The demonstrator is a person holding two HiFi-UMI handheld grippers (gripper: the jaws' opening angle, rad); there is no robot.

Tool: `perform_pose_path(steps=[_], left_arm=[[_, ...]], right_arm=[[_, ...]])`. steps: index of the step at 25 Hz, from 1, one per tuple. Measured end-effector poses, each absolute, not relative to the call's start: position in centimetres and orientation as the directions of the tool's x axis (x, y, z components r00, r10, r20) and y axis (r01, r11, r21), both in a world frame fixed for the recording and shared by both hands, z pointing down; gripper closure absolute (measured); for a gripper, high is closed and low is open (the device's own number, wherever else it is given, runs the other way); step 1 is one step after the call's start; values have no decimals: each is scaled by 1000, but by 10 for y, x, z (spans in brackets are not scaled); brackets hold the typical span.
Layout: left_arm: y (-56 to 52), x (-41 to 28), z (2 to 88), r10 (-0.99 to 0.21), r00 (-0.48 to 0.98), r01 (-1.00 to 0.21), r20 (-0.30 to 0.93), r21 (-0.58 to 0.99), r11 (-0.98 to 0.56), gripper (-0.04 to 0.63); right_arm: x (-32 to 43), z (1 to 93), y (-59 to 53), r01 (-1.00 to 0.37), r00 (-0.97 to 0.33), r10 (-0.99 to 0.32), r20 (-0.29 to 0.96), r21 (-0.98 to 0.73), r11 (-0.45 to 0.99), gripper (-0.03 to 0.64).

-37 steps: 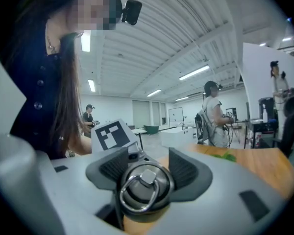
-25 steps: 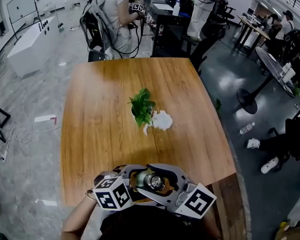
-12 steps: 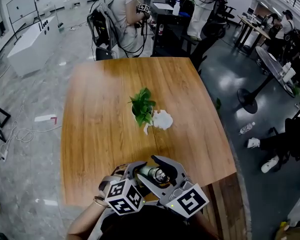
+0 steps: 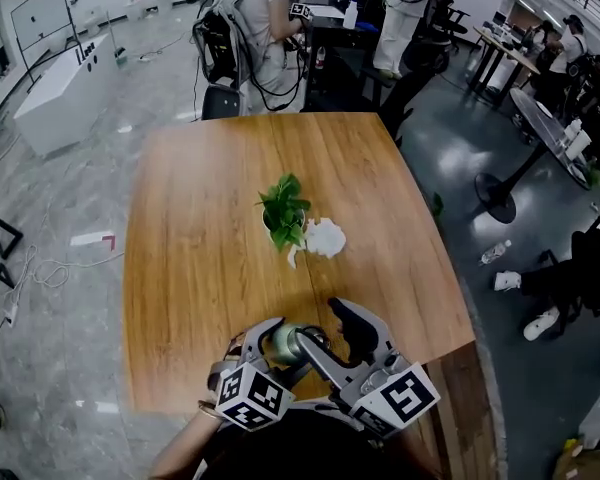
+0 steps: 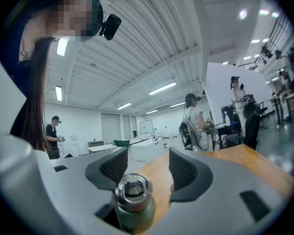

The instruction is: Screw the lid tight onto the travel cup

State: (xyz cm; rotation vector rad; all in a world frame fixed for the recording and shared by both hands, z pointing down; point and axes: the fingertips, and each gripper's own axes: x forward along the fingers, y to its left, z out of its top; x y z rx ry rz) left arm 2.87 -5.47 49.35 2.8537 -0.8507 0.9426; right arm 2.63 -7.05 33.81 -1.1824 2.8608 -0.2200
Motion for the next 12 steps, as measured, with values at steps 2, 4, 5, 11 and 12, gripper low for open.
perform_pose_path(steps=[2,4,5,11,12], left_arm=[[-58,19,496,-522,650,-545,552,-140,-827,205],[-59,9,495,-549,634,-577,545,-140,-805,205],[-60,4,493,-563,630,-596,536,-131,-792,205],[-64,-16,479,-638,614,-693,464,-69,-718,205],[-65,-16,479,-641,615,-697,459,-63,-714,204]], right_arm=[[43,343,-77,-755,-651,-758,37,-136,642,365],[58,359,-83,-799,-599,-794,100,-131,587,365],[64,367,-85,-817,-576,-807,132,-126,563,365],[78,412,-83,-863,-505,-815,286,-147,483,423],[77,417,-82,-863,-504,-808,304,-154,480,441]])
